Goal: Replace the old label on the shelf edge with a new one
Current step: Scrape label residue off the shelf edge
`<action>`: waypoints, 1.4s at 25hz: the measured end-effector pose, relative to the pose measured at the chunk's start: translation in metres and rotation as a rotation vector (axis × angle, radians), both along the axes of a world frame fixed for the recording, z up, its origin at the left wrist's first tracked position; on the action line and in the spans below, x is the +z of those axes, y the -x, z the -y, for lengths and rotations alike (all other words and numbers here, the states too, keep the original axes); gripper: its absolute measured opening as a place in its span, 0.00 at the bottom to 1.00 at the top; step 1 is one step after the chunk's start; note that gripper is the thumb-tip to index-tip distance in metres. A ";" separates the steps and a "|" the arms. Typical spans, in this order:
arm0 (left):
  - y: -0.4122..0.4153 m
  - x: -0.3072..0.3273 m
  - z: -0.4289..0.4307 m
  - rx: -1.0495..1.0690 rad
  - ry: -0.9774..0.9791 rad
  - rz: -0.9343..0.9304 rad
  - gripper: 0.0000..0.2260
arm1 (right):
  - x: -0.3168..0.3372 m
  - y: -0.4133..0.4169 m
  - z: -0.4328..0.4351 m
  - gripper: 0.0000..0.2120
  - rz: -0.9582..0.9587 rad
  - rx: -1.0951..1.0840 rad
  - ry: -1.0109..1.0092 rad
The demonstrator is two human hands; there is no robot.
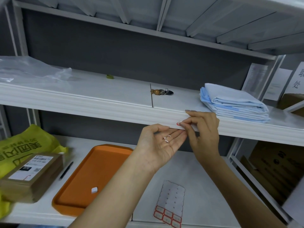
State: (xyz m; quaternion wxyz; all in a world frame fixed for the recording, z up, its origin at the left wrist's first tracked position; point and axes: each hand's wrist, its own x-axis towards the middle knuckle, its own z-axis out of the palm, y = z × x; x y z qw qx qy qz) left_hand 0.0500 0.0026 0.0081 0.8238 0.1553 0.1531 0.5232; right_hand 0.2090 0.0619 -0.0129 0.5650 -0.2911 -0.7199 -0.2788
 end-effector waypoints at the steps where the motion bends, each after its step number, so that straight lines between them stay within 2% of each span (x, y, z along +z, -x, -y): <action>1: 0.000 0.000 0.001 -0.004 0.001 0.008 0.15 | 0.000 -0.001 0.000 0.06 0.004 0.004 -0.013; 5: 0.001 0.002 0.001 -0.013 -0.003 0.018 0.16 | 0.001 0.001 0.002 0.10 -0.037 0.035 -0.001; 10: 0.001 0.001 0.001 -0.006 -0.009 0.003 0.15 | 0.003 0.004 0.005 0.06 -0.029 -0.014 0.009; 16: -0.003 0.000 0.002 0.007 -0.014 -0.015 0.17 | 0.009 -0.003 0.020 0.04 0.044 -0.024 0.179; 24: -0.008 -0.002 0.005 -0.022 -0.008 -0.048 0.17 | 0.016 -0.007 0.041 0.06 0.150 -0.048 0.386; 29: -0.013 -0.004 0.005 -0.021 -0.005 -0.067 0.17 | 0.027 -0.015 0.049 0.05 0.143 0.030 0.639; 35: -0.027 -0.008 0.008 -0.094 0.020 -0.085 0.22 | 0.029 -0.014 0.060 0.06 0.110 0.176 0.799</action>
